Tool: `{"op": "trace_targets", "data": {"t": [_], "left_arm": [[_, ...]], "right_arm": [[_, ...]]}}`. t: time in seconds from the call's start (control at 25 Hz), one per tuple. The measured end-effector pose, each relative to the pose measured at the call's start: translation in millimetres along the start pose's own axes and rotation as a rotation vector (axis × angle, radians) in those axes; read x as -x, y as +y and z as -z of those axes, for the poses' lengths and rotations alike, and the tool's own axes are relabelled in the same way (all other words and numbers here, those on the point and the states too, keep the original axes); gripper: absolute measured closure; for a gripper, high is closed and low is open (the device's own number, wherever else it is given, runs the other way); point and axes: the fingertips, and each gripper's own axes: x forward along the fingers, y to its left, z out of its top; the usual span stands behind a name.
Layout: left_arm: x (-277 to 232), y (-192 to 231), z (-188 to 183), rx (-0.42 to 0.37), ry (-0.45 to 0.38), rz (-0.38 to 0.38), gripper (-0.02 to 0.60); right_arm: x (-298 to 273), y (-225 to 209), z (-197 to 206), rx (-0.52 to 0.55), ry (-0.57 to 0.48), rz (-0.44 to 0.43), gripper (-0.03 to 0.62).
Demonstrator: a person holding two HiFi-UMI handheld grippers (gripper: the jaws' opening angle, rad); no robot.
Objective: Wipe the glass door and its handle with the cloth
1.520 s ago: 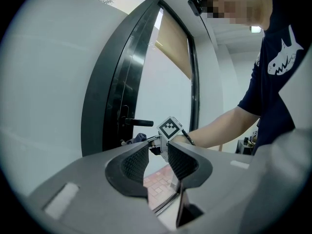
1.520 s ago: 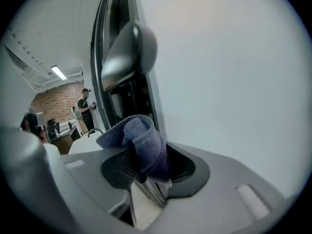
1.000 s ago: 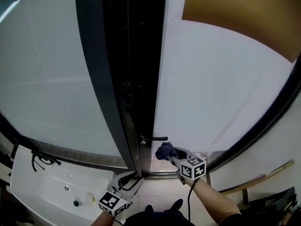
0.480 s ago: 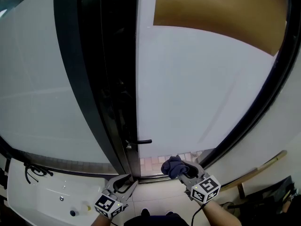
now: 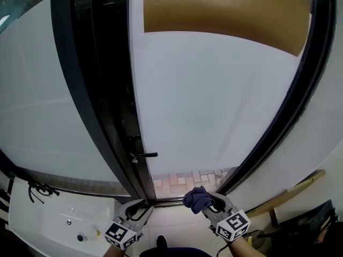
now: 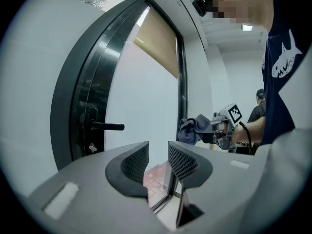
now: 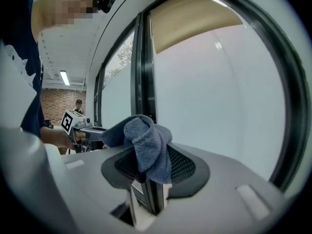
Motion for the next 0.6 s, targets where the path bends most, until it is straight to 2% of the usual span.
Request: {"op": "trace_targets", "data": {"t": [0.36, 0.6], "left_arm": [[18, -83, 8, -0.004, 0.024, -0.037, 0.463], [40, -112, 11, -0.007, 0.053, -0.073, 0.463]], "right_arm": [[69, 20, 21, -0.015, 0.009, -0.077, 0.450], [101, 32, 36, -0.038, 0.017, -0.103, 0.450]]}}
